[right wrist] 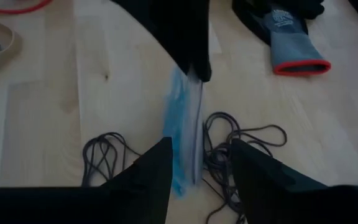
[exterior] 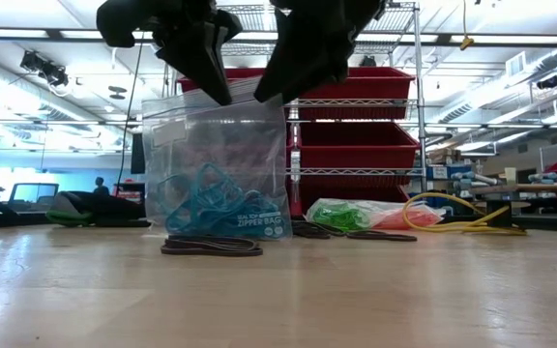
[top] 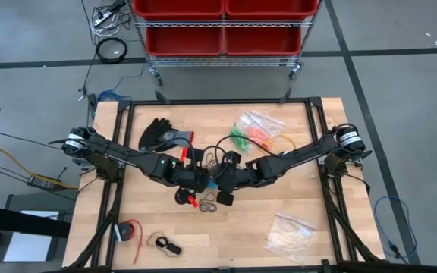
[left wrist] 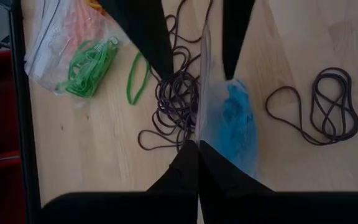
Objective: Sort rubber bands
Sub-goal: Close the transparent zip bag
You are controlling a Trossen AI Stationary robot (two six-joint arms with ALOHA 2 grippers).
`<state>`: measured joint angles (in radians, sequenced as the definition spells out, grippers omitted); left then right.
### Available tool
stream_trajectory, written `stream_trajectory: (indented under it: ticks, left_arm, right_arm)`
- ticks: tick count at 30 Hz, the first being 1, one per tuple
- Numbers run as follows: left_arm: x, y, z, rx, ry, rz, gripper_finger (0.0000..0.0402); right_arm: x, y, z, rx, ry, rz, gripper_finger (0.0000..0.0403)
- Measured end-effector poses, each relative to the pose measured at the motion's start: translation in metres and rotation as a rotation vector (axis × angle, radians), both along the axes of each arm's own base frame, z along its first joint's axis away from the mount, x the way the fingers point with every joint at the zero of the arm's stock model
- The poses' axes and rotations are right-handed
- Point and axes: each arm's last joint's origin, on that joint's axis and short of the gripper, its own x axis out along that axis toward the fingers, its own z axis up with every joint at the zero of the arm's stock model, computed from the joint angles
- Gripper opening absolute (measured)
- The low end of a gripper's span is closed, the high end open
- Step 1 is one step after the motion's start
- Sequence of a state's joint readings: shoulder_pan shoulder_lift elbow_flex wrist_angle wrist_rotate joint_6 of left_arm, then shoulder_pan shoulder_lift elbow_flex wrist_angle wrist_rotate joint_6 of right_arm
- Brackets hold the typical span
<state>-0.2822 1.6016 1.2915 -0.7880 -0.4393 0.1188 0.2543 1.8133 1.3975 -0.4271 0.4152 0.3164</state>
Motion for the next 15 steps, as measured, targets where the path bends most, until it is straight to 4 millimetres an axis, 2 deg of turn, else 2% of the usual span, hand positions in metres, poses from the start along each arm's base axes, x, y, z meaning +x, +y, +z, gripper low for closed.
stream_trajectory:
  ticks: [6,8,12,15]
  left_arm:
    - [0.001,-0.001,0.001,-0.001,-0.013,-0.005,0.0001]
    - [0.001,-0.001,0.001,-0.001,-0.013,-0.005,0.0001]
    - [0.001,-0.001,0.001,-0.001,-0.013,-0.006,0.0001]
    - [0.001,-0.001,0.001,-0.001,-0.015,-0.007,0.0001]
  right_arm:
    - [0.002,-0.007,-0.001,0.029,0.007,0.005,0.0123]
    - [0.002,-0.008,0.0,0.03,0.008,0.009,0.0102]
    - [0.003,-0.01,-0.001,0.041,0.018,0.038,0.0023]
    - [0.002,-0.014,-0.008,0.07,0.023,0.049,0.0011]
